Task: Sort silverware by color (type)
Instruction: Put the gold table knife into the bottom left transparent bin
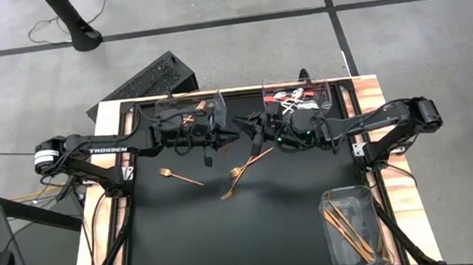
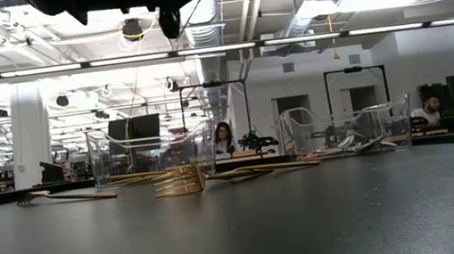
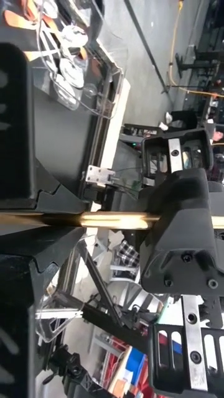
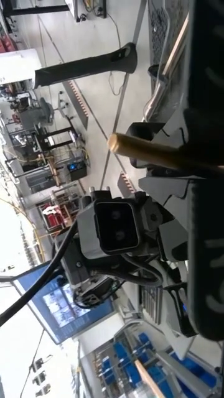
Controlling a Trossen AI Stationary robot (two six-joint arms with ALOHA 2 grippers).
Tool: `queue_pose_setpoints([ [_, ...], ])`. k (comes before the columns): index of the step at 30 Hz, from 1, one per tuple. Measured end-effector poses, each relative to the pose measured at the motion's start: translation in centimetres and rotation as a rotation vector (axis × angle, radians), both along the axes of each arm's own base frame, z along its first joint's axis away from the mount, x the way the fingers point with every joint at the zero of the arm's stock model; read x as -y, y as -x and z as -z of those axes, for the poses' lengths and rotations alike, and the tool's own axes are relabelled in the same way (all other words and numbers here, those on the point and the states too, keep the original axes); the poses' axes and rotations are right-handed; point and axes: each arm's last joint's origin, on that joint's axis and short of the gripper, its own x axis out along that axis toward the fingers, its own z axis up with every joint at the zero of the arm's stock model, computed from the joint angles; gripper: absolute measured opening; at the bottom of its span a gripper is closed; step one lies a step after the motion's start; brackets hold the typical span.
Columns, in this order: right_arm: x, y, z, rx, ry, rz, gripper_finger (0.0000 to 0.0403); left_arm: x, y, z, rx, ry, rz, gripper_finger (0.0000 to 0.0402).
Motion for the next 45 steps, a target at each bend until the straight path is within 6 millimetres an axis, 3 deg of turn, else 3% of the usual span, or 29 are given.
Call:
queue_pose_setpoints([
  [7, 0.0, 0.0, 0.2, -0.022, 0.006, -0.003, 0.0027, 0.0, 0.0, 0.2, -0.021, 0.028, -0.010, 0.0016],
  [13, 0.0, 0.5, 0.2, -0.092, 0.067, 0.002, 0.0027, -0.2, 0.1, 0.0, -0.021, 0.060, -0.069, 0.0062],
  [21, 1.0, 3.1, -1.2, -0.188, 0.091, 0.031, 0.0027, -0.3, 0.2, 0.9, -0.106, 0.122, -0.120, 0.0113],
  [31, 1.9, 6.8, -2.4, -0.301, 0.088, 0.059, 0.0027, -0.2, 0.2, 1.1, -0.127, 0.150, -0.116, 0.0118],
  [38, 1.7, 10.4, -2.4, -0.375, -0.114, 0.031, 0.0027, -0.2, 0.2, 1.1, -0.128, 0.160, -0.117, 0.0119],
  [45, 1.3, 13.6, -1.5, -0.493, -0.471, -0.103, 0.0027, -0.3, 0.2, 1.2, -0.128, 0.159, -0.125, 0.0119],
])
